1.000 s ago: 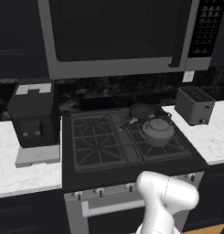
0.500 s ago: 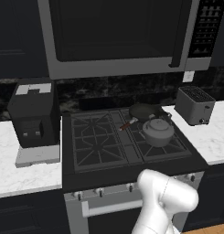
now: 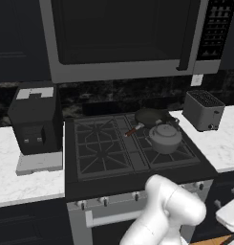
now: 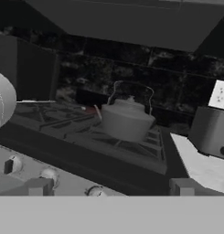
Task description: Pick the kettle from the counter and place it on a stove burner. Then turn the burner on.
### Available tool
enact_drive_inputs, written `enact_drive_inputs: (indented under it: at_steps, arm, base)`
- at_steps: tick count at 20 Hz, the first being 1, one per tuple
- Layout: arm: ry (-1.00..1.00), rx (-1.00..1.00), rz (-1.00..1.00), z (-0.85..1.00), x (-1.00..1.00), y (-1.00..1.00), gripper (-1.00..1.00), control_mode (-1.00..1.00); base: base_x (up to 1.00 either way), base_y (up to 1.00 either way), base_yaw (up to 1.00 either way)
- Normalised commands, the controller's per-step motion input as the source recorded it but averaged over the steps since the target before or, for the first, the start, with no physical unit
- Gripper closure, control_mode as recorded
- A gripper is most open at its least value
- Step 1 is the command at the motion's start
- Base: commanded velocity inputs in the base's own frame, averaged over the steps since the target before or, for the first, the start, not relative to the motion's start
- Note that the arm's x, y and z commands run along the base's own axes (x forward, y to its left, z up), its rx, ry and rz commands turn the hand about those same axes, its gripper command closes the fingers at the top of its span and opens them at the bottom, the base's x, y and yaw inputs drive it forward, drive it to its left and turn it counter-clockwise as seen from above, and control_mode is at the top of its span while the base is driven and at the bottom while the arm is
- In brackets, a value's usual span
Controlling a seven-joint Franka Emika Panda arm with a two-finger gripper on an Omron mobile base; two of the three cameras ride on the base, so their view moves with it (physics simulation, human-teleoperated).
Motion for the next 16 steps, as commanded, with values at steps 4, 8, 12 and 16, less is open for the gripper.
enact_drive_inputs:
  at_steps: [4,8,12,16]
  arm:
    - [-0.01,0.00,0.00,-0.05,0.27,0.02,-1.00,-1.00]
    - [0.00,0.05,-0.06,-0.23,0.26,-0.14,-1.00,-1.00]
    - [0.01,0.07,-0.04,-0.09,0.08,-0.33,-1.00,-1.00]
    - [0.02,0.10,-0.01,-0.26,0.01,-0.44,-1.00,-1.00]
  base:
    - [0.00,0.00,0.00]
    - [0.00,0.00,0.00]
    - [0.00,0.00,0.00]
    - [0.00,0.00,0.00]
